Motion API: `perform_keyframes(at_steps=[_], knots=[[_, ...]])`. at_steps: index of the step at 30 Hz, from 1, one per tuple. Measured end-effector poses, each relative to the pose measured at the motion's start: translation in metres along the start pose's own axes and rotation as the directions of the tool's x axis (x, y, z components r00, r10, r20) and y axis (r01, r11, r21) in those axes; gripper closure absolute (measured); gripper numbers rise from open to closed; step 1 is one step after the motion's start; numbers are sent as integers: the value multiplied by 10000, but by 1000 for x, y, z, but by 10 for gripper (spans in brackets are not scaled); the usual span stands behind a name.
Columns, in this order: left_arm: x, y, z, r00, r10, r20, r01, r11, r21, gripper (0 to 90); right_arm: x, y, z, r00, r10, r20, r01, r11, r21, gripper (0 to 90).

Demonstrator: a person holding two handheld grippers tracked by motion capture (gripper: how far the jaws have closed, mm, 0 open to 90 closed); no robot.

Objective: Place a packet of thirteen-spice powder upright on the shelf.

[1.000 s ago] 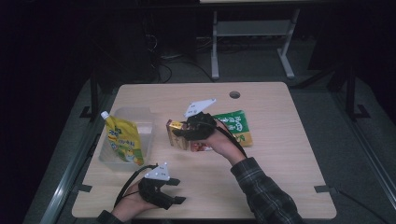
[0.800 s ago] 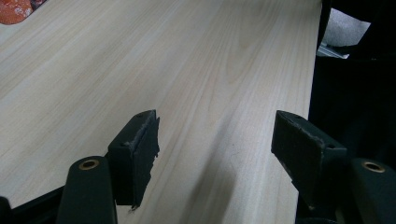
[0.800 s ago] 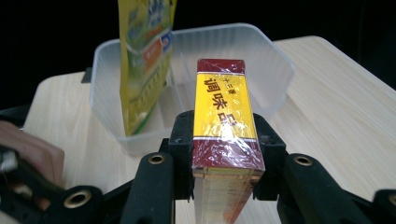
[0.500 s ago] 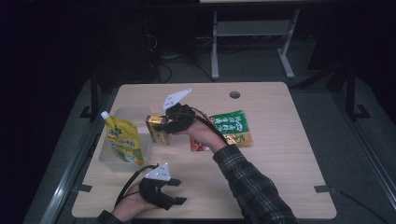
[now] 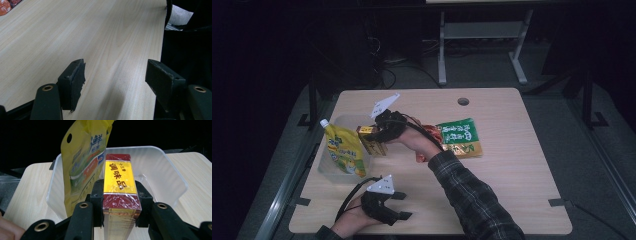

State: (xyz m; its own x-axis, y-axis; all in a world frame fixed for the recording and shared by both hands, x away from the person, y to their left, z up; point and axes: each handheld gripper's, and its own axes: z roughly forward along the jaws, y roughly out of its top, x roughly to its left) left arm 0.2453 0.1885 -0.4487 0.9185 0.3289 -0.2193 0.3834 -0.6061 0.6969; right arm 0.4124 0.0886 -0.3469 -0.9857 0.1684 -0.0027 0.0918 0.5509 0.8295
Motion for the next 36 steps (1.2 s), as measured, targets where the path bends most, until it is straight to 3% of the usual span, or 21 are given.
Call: perform_keyframes(at_steps=[23, 36], knots=[[-2, 1, 1, 10000, -35, 55, 35, 9999, -99, 313, -6, 18, 12, 9998, -178, -40, 177, 9996, -203, 666], [-1, 1, 2, 9999, 100, 91, -100, 9999, 21, 313, -10, 20, 33, 9993, 116, -353, -131, 9990, -423, 666]])
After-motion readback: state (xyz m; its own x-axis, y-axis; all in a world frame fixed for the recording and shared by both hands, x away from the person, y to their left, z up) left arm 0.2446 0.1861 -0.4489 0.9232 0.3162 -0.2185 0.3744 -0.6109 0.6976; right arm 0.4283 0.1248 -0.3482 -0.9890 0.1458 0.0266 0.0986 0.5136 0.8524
